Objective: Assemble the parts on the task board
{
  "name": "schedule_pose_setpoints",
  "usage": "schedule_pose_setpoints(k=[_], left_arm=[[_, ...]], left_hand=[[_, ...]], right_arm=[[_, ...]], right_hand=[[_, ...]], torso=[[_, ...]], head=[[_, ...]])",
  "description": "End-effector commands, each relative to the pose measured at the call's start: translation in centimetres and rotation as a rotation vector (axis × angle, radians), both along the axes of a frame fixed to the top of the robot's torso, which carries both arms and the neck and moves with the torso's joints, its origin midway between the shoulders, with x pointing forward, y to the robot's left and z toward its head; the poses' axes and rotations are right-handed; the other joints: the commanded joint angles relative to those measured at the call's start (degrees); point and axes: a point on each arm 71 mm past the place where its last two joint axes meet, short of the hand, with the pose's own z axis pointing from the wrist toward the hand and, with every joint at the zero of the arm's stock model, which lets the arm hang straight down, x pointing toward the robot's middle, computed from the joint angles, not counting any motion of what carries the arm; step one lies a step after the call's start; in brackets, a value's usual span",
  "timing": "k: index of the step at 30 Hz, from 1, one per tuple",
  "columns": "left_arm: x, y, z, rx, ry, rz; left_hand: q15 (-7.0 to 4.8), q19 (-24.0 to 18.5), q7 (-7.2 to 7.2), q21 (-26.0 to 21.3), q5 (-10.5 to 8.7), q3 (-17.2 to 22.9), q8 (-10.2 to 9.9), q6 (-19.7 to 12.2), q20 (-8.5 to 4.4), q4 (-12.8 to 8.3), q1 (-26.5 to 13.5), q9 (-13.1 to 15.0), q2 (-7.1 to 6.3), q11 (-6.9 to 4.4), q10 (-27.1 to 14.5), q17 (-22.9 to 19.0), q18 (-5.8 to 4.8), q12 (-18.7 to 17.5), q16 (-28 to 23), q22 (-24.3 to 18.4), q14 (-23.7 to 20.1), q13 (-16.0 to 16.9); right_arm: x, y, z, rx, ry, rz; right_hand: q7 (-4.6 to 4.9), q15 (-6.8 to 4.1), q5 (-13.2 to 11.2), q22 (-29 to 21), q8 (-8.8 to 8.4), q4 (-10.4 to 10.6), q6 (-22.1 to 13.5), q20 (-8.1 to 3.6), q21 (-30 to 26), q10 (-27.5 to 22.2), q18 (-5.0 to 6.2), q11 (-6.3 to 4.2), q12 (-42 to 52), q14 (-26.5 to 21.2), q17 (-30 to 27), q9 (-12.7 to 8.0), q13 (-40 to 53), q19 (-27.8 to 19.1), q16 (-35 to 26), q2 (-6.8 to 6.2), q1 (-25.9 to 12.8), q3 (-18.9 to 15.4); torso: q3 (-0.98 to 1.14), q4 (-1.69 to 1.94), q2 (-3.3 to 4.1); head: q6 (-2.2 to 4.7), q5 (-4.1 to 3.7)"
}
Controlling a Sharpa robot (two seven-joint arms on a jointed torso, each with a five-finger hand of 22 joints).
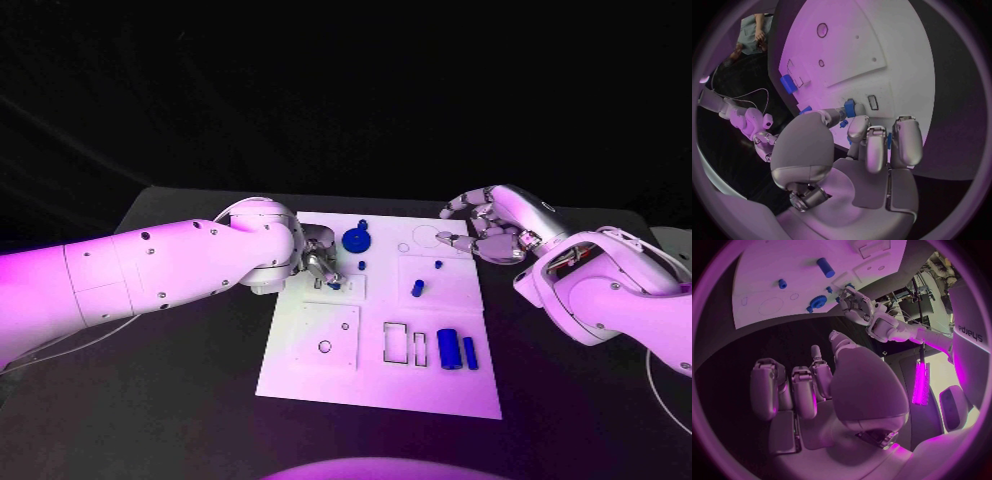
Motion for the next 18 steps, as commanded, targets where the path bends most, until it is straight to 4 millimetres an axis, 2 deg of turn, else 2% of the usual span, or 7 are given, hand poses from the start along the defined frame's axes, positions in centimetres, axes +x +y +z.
schedule_pose_setpoints(k=[1, 18], left_arm=[[-0.26, -0.03, -0.44, 0.020, 0.027, -0.017], [-0.22, 0.09, -0.47, 0.021, 0.030, -0.015]], left_hand=[[-0.52, 0.6, -1.85, 0.3, -0.10, 8.2, 0.4, 2.2, -0.10, -8.4, -1.2, 0.0, -0.05, -0.12, 0.6, 15.1, -0.42, 0.4, 0.2, 0.2, 5.8, 0.2], [-0.76, 0.8, -2.24, 0.4, -0.06, 6.6, 0.6, 2.7, -0.31, -7.7, -3.0, 0.0, -0.42, -0.43, 1.0, 15.1, -0.48, 0.8, 0.2, 0.5, 5.8, 0.6]], right_arm=[[-0.04, 0.04, -0.01, -0.001, -0.005, 0.005], [-0.05, 0.00, -0.03, 0.000, -0.007, 0.005]], right_hand=[[-0.13, -0.57, -0.1, 7.6, 0.36, 0.1, 0.2, -0.33, -0.1, -0.1, 0.73, -0.08, -0.1, 6.0, 15.1, -0.1, 4.5, 0.0, 0.2, -0.14, -0.6, 0.4], [-0.13, -0.57, -0.1, 7.6, 0.36, 0.1, 0.2, -0.33, -0.1, -0.1, 0.73, -0.08, -0.1, 6.0, 15.1, -0.1, 4.5, 0.0, 0.2, -0.14, -0.6, 0.4]], torso=[[0.01, 0.01, 0.03], [0.00, 0.01, 0.02]], head=[[-0.13, 0.01], [-0.32, 0.02]])
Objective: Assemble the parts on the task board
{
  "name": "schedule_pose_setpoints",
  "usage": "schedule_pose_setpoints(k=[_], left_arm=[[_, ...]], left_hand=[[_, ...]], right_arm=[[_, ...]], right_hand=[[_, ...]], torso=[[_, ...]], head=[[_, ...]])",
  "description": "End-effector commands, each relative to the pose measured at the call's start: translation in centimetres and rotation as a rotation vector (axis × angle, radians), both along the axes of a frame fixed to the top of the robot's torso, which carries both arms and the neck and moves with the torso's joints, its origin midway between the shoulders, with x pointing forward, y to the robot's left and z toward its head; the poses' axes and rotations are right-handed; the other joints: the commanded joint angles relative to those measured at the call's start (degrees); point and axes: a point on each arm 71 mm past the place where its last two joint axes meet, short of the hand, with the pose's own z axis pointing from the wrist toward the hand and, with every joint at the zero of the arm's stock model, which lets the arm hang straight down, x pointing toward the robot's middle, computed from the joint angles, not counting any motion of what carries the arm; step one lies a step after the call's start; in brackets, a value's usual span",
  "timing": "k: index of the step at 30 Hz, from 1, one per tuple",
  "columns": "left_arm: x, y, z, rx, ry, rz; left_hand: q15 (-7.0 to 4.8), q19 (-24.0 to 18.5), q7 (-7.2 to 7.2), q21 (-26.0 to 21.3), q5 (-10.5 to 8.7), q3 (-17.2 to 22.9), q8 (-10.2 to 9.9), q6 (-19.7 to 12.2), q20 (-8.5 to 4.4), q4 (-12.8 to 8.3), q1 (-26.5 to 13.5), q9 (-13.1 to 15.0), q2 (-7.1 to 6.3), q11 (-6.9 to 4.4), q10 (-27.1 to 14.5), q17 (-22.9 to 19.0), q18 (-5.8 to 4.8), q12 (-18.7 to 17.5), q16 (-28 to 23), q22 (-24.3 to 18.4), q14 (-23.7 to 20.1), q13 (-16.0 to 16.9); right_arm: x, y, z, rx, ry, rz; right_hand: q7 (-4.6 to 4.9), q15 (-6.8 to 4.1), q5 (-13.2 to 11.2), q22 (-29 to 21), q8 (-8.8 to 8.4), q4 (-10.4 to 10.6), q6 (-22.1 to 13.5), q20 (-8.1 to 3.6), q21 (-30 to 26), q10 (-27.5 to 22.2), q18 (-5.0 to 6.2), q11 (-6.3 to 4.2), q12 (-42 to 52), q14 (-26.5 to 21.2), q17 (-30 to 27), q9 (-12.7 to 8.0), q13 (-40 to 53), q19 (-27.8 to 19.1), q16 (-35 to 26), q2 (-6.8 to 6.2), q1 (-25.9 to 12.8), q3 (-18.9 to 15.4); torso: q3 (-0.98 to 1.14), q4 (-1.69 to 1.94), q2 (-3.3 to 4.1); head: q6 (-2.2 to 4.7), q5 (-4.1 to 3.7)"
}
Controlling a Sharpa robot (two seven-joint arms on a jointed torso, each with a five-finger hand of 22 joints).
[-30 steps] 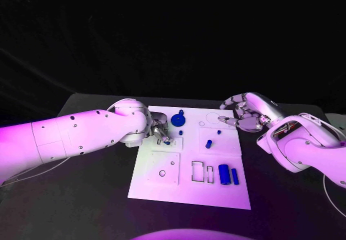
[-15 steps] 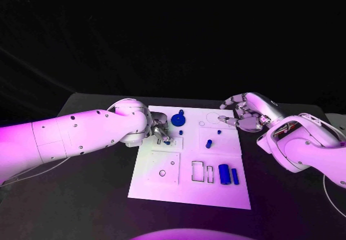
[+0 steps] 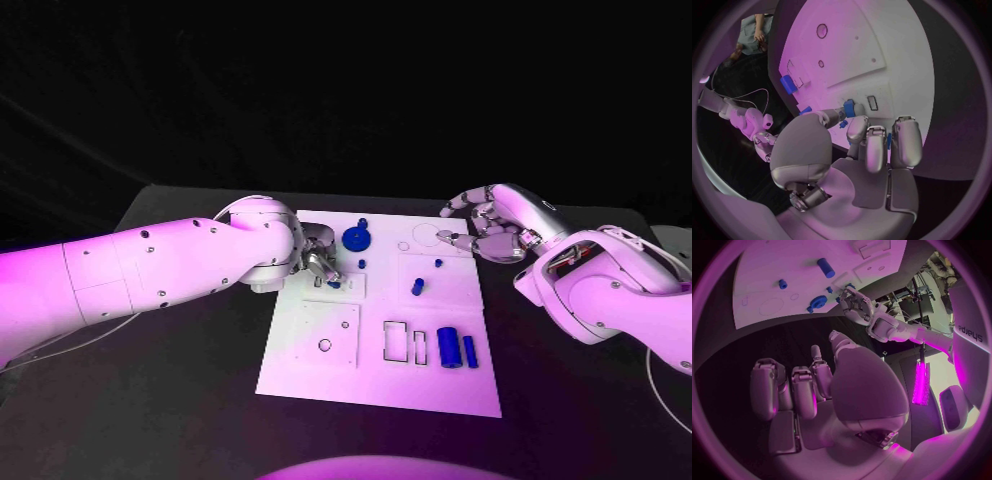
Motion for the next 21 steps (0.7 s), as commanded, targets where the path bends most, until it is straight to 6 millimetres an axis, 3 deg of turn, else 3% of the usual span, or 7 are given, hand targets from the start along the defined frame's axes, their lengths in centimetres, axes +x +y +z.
schedule_pose_setpoints(k=[1, 10, 21], left_arm=[[-0.22, 0.05, -0.46, 0.018, 0.026, -0.013], [-0.14, 0.11, -0.43, 0.014, 0.020, -0.008], [-0.12, 0.16, -0.45, 0.016, 0.022, -0.009]], left_hand=[[-0.57, 0.5, -2.04, 0.2, 0.08, 4.9, 0.3, 2.5, -0.01, -5.1, -0.8, 0.0, -0.01, 0.07, 0.5, 15.1, -0.49, 0.4, 0.2, 0.1, 6.1, 0.2], [-0.69, 0.7, -2.21, 0.3, 0.08, 4.2, 0.3, 3.0, -0.13, -3.7, -2.9, -0.1, 0.72, -0.08, 0.7, 15.1, -0.54, 0.6, 0.2, 0.3, 6.1, 0.5], [-0.82, 0.8, -2.42, 0.4, -0.08, 2.7, 0.5, 3.7, -0.25, -2.2, -5.7, -0.2, 0.34, -0.23, 1.0, 15.1, -0.59, 1.0, 0.2, 0.5, 6.1, 0.8]], right_arm=[[-0.06, 0.05, 0.02, 0.001, -0.009, 0.006], [-0.07, 0.03, 0.08, 0.011, -0.018, 0.004], [-0.04, -0.02, 0.02, 0.015, -0.015, 0.001]], right_hand=[[-0.13, -0.57, -0.1, 7.6, 0.36, 0.1, 0.2, -0.33, -0.1, -0.1, 0.73, -0.09, -0.1, 6.0, 15.1, -0.1, 4.5, 0.0, 0.2, -0.14, -0.6, 0.4], [-0.16, -0.60, 0.0, 7.6, 0.44, 0.1, 0.3, -0.34, 0.0, 0.0, 0.72, -0.12, 0.0, 6.0, 15.1, -0.1, 4.5, 0.1, 0.2, -0.09, -0.7, 0.5], [-0.15, -0.61, 0.3, 7.6, 0.46, 0.2, 0.1, -0.36, -0.1, -0.1, 0.72, -0.10, -0.1, 6.0, 15.1, -0.1, 4.5, 0.0, 0.2, 0.01, -1.5, 0.5]], torso=[[0.01, 0.00, 0.01], [0.04, 0.00, 0.01], [0.03, -0.03, -0.01]], head=[[-0.07, 0.02], [-0.19, 0.11], [-0.36, 0.12]])
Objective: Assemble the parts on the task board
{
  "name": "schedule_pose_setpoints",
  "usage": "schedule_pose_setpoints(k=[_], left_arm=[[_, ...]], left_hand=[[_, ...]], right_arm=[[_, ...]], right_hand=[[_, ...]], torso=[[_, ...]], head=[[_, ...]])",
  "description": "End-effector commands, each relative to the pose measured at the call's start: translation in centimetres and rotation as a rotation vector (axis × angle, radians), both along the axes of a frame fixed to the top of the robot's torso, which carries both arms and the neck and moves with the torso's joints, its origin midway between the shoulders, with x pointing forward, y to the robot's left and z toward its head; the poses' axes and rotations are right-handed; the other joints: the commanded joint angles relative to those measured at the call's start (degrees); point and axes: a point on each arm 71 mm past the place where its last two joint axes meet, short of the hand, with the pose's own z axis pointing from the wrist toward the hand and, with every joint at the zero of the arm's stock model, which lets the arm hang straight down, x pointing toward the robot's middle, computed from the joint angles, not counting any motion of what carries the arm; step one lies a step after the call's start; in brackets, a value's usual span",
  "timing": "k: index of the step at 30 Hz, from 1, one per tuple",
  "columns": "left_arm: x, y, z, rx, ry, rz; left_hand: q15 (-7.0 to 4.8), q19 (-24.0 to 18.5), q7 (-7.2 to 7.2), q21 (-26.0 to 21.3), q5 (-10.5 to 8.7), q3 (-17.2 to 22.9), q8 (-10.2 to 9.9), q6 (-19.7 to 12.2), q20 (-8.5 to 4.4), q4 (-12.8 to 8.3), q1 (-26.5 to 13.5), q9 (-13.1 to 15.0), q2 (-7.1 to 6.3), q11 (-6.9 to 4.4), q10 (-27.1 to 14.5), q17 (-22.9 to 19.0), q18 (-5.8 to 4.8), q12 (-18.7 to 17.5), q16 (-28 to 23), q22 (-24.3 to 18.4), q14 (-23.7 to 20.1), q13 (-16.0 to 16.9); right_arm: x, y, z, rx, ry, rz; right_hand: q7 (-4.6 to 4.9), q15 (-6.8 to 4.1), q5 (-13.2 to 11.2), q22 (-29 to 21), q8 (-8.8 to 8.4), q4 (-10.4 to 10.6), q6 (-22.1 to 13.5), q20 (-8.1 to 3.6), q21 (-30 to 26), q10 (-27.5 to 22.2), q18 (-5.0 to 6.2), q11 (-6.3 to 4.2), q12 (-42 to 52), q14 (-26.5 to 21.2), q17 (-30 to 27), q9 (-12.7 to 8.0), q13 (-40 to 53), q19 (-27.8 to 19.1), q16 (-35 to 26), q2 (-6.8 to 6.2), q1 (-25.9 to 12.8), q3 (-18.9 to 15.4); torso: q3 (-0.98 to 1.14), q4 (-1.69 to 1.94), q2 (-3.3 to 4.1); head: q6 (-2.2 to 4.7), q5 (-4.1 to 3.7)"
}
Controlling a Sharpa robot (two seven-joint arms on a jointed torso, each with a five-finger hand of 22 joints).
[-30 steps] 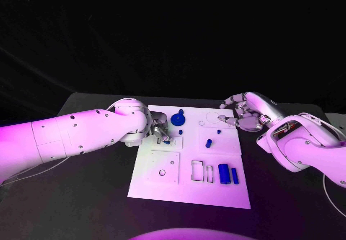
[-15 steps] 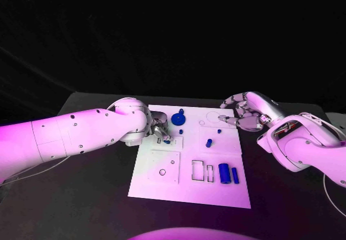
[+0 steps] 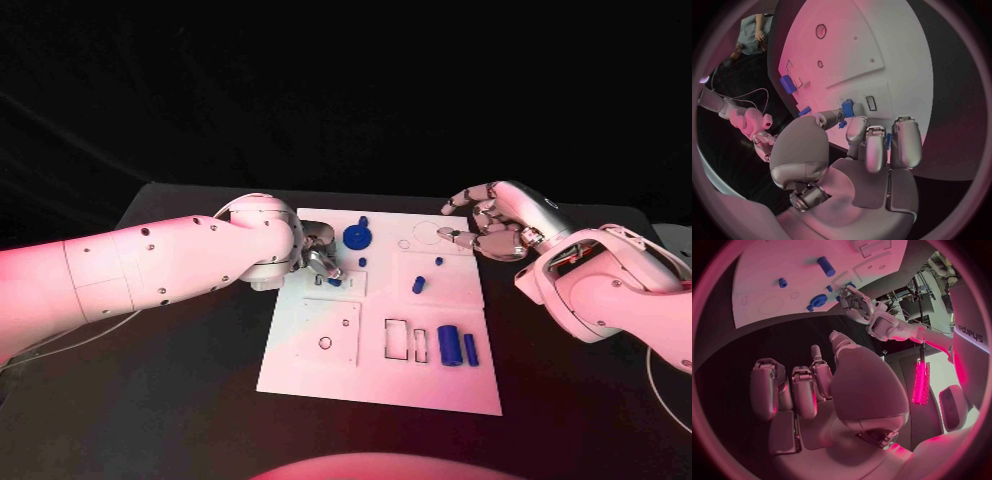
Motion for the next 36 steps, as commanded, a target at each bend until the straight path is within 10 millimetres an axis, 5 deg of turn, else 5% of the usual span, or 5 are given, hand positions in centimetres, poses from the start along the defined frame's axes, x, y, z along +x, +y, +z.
schedule_pose_setpoints(k=[1, 36], left_arm=[[-0.17, 0.03, -0.37, 0.015, 0.021, -0.011], [0.01, -0.02, -0.33, 0.009, 0.013, -0.005]], left_hand=[[-0.42, 0.5, -1.91, 0.4, 0.10, -0.2, 0.1, 2.4, 0.15, 0.3, -0.9, -0.1, -0.18, -0.04, 0.5, 15.1, -0.60, 0.4, 0.2, 0.1, 6.1, 0.1], [-0.56, 0.8, -2.09, 0.6, 0.00, -4.0, 0.1, 3.5, -0.01, 3.7, -5.5, -0.3, -0.53, -0.19, 0.9, 15.1, -0.72, 0.8, 0.2, 0.6, 6.1, 0.5]], right_arm=[[-0.04, 0.04, 0.02, 0.004, -0.008, 0.006], [0.02, -0.11, 0.02, 0.019, -0.005, -0.006]], right_hand=[[-0.15, -0.40, 0.3, 7.6, 0.23, 0.1, 0.1, -0.36, -0.1, -0.1, 0.72, -0.10, -0.1, 6.2, 15.1, -0.1, 4.5, 0.0, 0.2, 0.17, -0.7, 0.3], [-0.13, -0.38, 0.2, 7.1, 0.36, 0.1, -0.4, -0.36, -1.2, -0.7, 0.94, -0.07, -0.7, 6.0, 14.4, -0.2, 3.9, -0.4, -0.1, 0.23, -3.2, 0.1]], torso=[[-0.01, -0.02, -0.03], [-0.01, -0.02, 0.00]], head=[[-0.04, -0.01], [-0.15, -0.18]])
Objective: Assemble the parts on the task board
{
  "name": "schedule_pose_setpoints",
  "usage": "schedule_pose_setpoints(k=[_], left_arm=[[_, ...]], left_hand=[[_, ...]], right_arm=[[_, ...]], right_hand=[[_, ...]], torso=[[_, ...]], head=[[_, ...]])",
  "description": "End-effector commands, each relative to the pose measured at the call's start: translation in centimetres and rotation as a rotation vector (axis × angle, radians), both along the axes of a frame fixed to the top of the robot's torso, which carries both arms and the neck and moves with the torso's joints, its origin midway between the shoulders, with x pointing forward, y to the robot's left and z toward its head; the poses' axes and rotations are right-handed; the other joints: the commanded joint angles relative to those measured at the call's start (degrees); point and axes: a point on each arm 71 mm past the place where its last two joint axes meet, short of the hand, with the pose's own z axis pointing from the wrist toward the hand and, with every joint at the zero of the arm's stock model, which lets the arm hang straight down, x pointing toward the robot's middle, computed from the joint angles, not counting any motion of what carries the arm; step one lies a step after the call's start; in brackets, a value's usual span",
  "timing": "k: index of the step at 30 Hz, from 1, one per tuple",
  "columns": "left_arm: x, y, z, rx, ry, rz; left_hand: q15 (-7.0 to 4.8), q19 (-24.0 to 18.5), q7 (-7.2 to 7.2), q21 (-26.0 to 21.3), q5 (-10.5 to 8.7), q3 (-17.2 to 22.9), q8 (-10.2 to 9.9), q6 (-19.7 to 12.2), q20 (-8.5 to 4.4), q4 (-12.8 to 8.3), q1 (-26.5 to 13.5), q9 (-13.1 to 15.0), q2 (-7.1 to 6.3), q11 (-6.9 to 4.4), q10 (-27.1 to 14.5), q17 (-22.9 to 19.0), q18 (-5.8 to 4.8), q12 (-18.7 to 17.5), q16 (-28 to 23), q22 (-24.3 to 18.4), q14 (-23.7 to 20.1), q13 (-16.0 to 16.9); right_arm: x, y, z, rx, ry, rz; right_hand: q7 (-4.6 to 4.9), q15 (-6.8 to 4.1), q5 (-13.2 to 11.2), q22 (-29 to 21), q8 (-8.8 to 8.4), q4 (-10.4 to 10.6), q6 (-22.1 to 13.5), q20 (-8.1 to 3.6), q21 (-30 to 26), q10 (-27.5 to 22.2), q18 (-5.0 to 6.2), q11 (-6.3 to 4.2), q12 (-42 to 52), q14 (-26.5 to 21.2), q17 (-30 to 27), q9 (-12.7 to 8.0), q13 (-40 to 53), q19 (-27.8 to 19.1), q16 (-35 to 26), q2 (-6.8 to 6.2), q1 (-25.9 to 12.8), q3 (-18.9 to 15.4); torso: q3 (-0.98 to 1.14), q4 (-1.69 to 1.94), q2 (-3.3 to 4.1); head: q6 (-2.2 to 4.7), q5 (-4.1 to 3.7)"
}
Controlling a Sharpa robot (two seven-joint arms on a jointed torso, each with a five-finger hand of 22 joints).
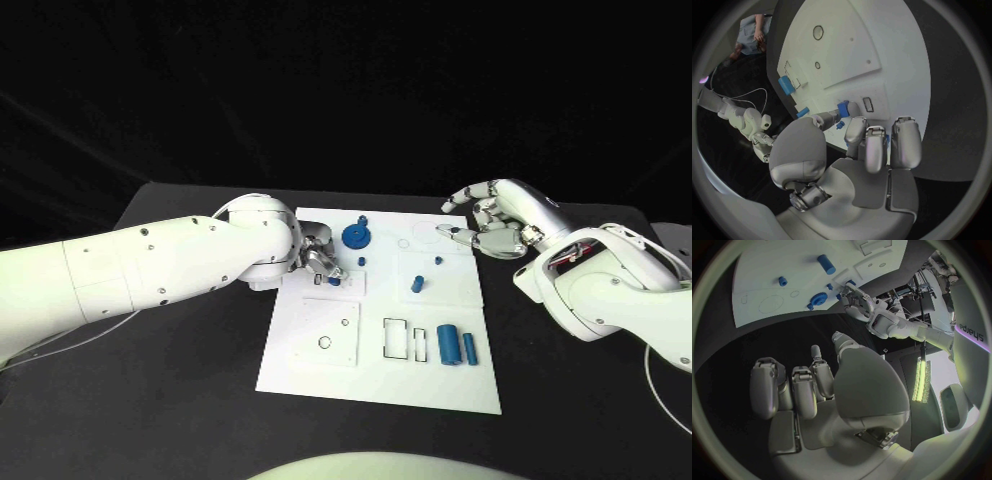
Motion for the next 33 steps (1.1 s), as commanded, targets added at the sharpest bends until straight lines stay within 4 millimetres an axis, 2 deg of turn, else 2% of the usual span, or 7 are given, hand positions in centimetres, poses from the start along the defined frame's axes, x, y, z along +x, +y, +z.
schedule_pose_setpoints(k=[1, 7, 9, 13, 26, 33], left_arm=[[-0.1, -0.2, -0.1, 0.001, 0.006, -0.010], [-0.1, -0.2, 0.0, -0.002, 0.002, -0.007], [-0.1, -0.2, 0.0, -0.003, 0.002, -0.007], [0.0, -0.2, 0.0, -0.003, 0.001, -0.006], [-0.1, -0.1, 0.2, -0.015, -0.012, 0.001], [0.0, -0.1, 1.5, -0.061, -0.036, 0.017]], left_hand=[[-0.36, 0.4, 0.39, 0.3, -0.02, -1.0, -0.1, 0.2, -0.02, 0.6, -1.0, -0.1, 0.19, 0.02, 0.3, 15.1, -0.72, 0.3, 0.2, 0.1, 5.9, 0.0], [-0.36, 0.5, 0.40, 0.4, -0.02, -4.3, -0.2, 0.5, -0.03, 3.1, -2.8, -0.2, 0.35, 0.03, 0.4, 15.1, -0.75, 0.5, 0.2, 0.2, 5.9, 0.1], [-0.38, 0.5, 0.38, 0.4, -0.01, -5.1, -0.2, 0.5, -0.04, 3.6, -3.0, -0.2, 0.44, 0.01, 0.4, 15.1, -0.76, 0.5, 0.2, 0.3, 5.9, 0.2], [-0.41, 0.6, 0.33, 0.4, -0.01, -6.6, -0.2, 0.5, -0.07, 4.5, -3.3, -0.2, 0.49, -0.03, 0.4, 15.1, -0.76, 0.5, 0.2, 0.3, 5.9, 0.2], [-0.44, 0.5, 0.32, 0.3, -0.01, -7.4, -0.2, 0.4, -0.10, 4.8, -3.2, -0.2, 0.42, -0.04, 0.2, 15.1, -0.74, 0.2, 0.2, 0.2, 5.9, -0.3], [-0.37, 0.2, 0.55, 0.0, 0.03, -8.5, -0.6, -0.6, -0.08, 4.6, -1.5, -0.2, 0.55, 0.13, -1.0, 15.1, -0.62, -1.2, 0.2, -0.4, 5.9, -2.1]], right_arm=[[0.0, 0.0, 0.0, 0.002, -0.004, 0.004], [0.0, 0.0, 0.0, 0.001, -0.004, 0.003], [0.0, 0.0, 0.0, 0.000, -0.005, 0.003], [0.0, 0.0, 0.0, -0.003, -0.006, 0.003], [0.0, 0.0, -0.1, -0.005, -0.005, 0.001], [0.0, -0.3, -0.1, -0.006, -0.005, -0.007]], right_hand=[[-0.13, -0.38, -0.1, 7.1, 0.36, 0.1, -0.4, -0.15, -0.3, -0.3, 0.94, -0.08, -0.3, 6.0, 14.4, -0.1, 3.9, -0.2, -0.1, -0.08, -0.9, 0.1], [-0.17, -0.40, -0.5, 7.1, 0.49, 0.1, -0.4, -0.15, -0.4, -0.3, 0.95, -0.08, -0.3, 6.0, 14.4, -0.1, 3.9, -0.2, -0.1, -0.08, -1.7, 0.0], [-0.19, -0.41, -2.9, 7.1, 0.68, 0.1, -0.5, -0.16, -0.4, -0.3, 0.95, -0.10, -0.4, 6.0, 14.4, -0.1, 3.8, -0.2, -0.1, 0.08, -2.9, -0.3], [-0.21, -0.42, -3.8, 7.0, 0.86, 0.1, -0.6, -0.17, -0.6, -0.3, 0.98, -0.11, -0.4, 6.0, 14.4, -0.1, 3.7, -0.2, -0.1, 0.19, -3.7, -0.6], [-0.23, -0.43, -4.3, 7.0, 1.06, 0.2, -0.7, -0.19, -0.8, -0.3, 1.01, -0.13, -0.4, 6.0, 14.2, -0.1, 3.7, -0.3, -0.1, 0.38, -4.8, -1.0], [-0.23, -0.43, -4.3, 7.0, 1.06, 0.2, -0.7, -0.19, -0.8, -0.3, 1.01, -0.13, -0.4, 6.0, 14.2, -0.1, 3.7, -0.3, -0.1, 0.38, -4.8, -1.0]], torso=[[0.00, -0.01, 0.02], [-0.02, 0.01, 0.01], [-0.01, 0.02, 0.01], [-0.01, 0.01, -0.01], [-0.01, -0.03, 0.00], [-0.06, 0.01, 0.04]], head=[[-0.04, -0.01], [-0.13, -0.09], [-0.09, -0.08], [-0.13, -0.08], [-0.06, 0.03], [0.07, -0.25]])
